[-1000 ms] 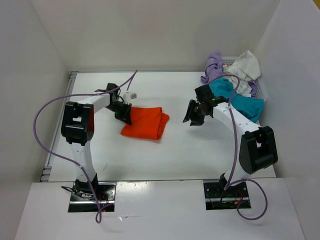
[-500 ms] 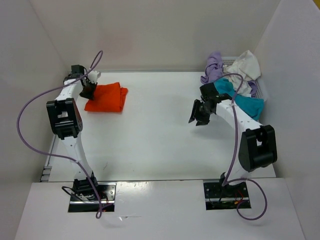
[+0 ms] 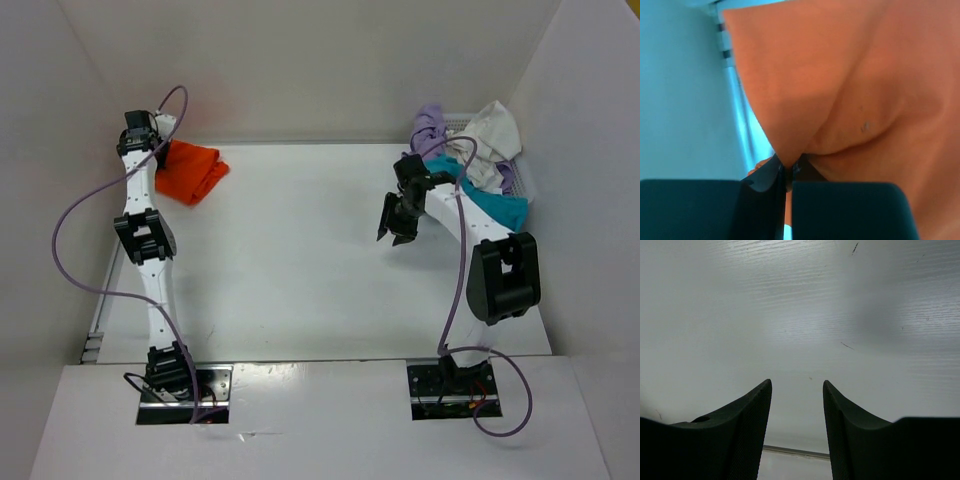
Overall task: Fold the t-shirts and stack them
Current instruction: Put the neatly folded tshirt into the corner of the board with the left arm
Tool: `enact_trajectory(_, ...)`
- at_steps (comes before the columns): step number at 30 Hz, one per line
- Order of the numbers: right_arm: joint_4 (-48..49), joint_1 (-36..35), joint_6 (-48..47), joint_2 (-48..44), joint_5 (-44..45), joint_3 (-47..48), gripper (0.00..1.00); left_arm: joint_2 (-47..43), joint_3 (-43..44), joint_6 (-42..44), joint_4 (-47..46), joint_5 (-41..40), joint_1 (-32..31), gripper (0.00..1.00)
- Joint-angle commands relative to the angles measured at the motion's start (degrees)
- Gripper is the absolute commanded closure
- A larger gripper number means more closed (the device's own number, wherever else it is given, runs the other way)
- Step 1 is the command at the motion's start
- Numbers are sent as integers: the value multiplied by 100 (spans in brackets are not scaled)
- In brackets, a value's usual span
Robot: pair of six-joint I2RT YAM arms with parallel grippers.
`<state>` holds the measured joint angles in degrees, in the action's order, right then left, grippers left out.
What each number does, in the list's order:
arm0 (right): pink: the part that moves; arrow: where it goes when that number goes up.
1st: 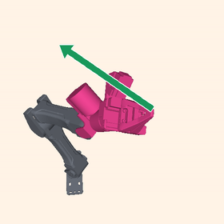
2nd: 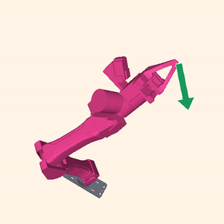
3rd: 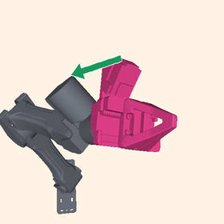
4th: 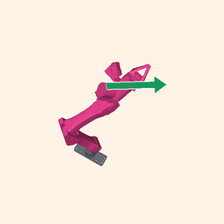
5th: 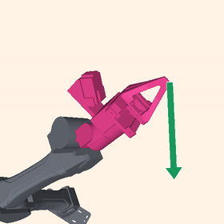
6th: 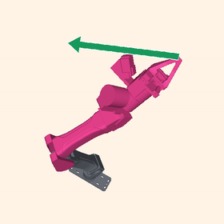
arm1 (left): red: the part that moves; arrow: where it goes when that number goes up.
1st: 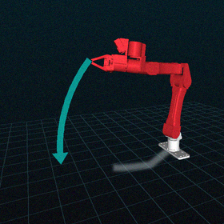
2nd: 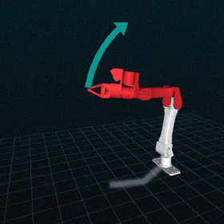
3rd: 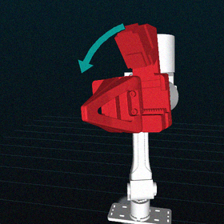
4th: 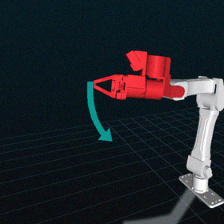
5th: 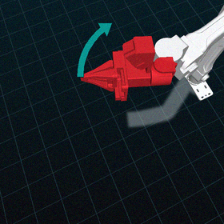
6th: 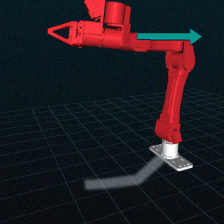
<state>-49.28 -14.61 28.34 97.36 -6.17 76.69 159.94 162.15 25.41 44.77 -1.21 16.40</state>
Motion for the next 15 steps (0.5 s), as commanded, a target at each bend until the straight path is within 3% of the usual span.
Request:
enact_trajectory(1,-319,29,-92,142,169,382,49,329,815,16,658,-352,197,100)
enact_trajectory(3,-372,29,-92,195,222,452,49,108,337,-132,339,-65,197,100)
enact_trajectory(8,-425,-24,-92,493,222,575,49,800,1642,-668,620,-115,258,100)
enact_trajectory(11,-547,-77,-92,565,274,707,49,775,1381,-817,401,-116,311,100)
enact_trajectory(12,-548,-138,-92,634,275,707,49,845,1729,-818,401,-116,311,100)
enact_trajectory(15,-601,-191,-144,696,275,769,49,899,1715,-818,234,-335,416,100)
